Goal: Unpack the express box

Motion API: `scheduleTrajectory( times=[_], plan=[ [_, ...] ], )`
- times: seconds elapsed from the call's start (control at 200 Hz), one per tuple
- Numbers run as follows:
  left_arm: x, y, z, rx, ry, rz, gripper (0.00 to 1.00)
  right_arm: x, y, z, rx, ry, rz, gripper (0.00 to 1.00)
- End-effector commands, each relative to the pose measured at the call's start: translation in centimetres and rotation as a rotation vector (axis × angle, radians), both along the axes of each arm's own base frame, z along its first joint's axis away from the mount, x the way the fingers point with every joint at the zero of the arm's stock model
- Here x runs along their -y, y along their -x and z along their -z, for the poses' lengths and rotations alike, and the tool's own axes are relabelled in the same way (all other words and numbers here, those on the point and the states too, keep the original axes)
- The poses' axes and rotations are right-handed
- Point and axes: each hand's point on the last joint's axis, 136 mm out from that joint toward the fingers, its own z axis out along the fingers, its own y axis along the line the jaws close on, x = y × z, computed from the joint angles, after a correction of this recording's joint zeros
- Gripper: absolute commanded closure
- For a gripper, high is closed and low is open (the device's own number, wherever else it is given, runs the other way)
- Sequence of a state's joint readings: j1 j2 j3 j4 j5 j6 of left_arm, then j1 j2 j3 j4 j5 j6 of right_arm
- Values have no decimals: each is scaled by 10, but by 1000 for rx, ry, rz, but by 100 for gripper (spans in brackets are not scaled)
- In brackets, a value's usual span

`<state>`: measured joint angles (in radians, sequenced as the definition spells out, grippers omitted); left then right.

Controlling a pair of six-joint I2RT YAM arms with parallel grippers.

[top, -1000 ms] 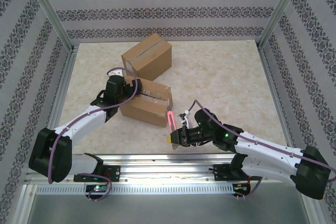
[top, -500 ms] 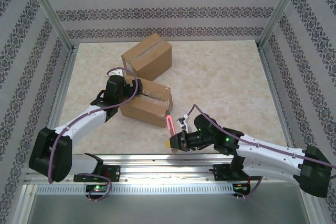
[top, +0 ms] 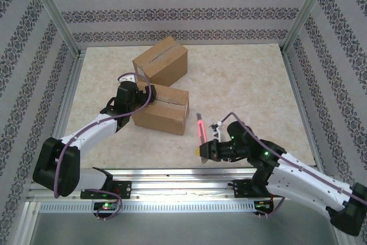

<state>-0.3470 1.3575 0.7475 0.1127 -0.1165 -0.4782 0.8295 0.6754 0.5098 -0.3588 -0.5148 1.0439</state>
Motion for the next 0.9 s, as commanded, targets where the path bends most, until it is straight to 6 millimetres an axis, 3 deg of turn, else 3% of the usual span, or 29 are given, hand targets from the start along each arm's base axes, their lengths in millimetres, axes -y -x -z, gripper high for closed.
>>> scheduleTrajectory(
  times=[0.0,0.255,0.385,0.645,0.899],
  plan=[
    [-17,70,110,-445,-118,15,0,27,-17,11,31,109,51,100],
    [0,46,73,-365,-65,62,0,62,-116,41,106,189,259,100],
    [7,39,55,-325,-46,86,0,71,-156,56,130,201,325,100],
    [11,34,24,-259,-27,111,0,66,-193,98,59,198,359,100],
    [15,31,-4,-199,-17,135,0,68,-200,131,6,230,381,100]
  ],
)
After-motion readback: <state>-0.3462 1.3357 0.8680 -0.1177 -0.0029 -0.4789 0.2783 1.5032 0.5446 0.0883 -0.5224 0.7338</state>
